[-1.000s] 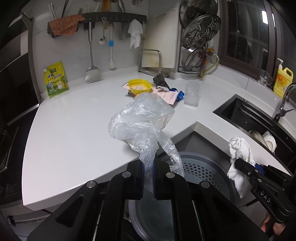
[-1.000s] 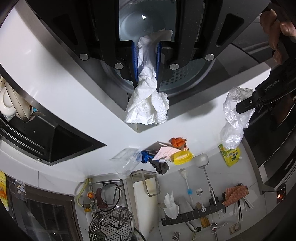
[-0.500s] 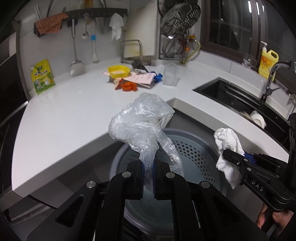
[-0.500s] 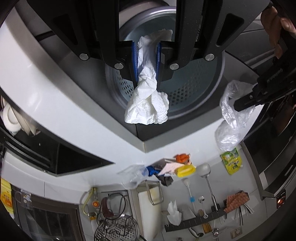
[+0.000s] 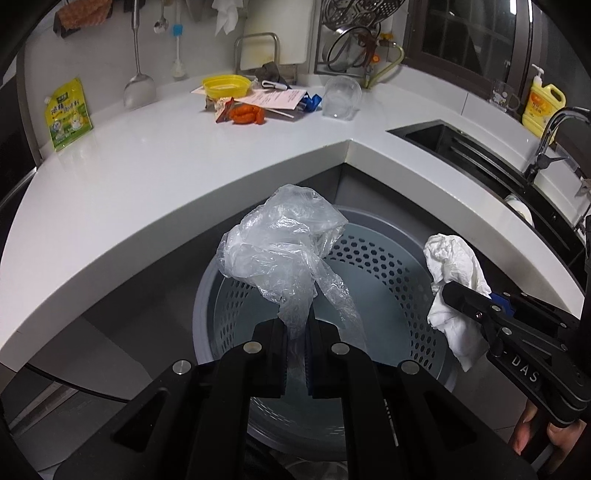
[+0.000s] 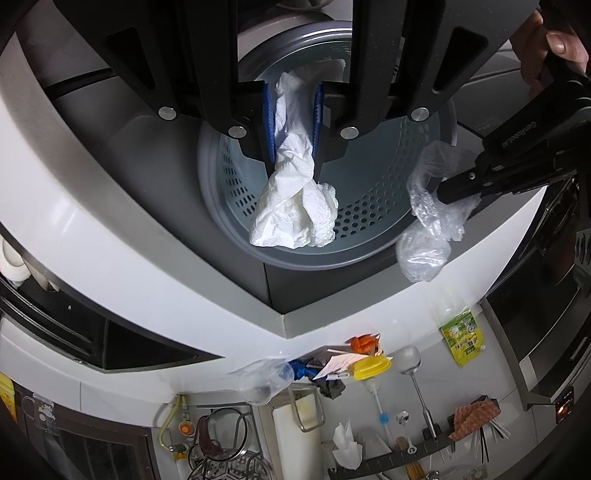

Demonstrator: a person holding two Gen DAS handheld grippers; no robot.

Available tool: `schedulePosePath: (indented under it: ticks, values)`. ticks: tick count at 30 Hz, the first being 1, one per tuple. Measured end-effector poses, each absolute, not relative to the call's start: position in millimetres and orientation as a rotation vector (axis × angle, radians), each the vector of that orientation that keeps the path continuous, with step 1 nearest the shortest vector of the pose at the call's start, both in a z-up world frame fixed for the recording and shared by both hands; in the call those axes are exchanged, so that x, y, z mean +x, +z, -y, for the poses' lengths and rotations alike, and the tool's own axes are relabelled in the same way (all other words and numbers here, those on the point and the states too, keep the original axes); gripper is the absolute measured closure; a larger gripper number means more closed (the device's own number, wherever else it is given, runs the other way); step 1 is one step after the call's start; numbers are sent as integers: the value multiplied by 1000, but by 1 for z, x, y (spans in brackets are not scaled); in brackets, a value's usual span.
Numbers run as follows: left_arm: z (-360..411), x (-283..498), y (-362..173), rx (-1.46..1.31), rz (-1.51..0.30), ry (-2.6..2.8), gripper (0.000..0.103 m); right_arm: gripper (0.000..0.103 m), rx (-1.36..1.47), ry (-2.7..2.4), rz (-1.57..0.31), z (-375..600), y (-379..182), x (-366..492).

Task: Collect trash
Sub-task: 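Carry the bag and tissue in both tools over the trash bin, then open both tools to drop the bag and tissue into the bin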

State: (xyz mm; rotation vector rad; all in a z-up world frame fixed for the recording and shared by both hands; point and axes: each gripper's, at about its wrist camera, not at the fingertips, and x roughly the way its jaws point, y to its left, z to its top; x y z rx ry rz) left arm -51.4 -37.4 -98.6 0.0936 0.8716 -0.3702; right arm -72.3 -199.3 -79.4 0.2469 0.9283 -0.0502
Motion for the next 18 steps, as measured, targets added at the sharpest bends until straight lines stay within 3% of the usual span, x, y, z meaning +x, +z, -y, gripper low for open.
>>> schedulePosePath:
  ticks: [14,18]
  values:
    - [38,-45,-113,78,-934,-376,95,86,260,-29,-986,192,-98,-66]
    - [39,-44,-115,76,-942,-374,94,80,261,-32,-985,193,-99,-65]
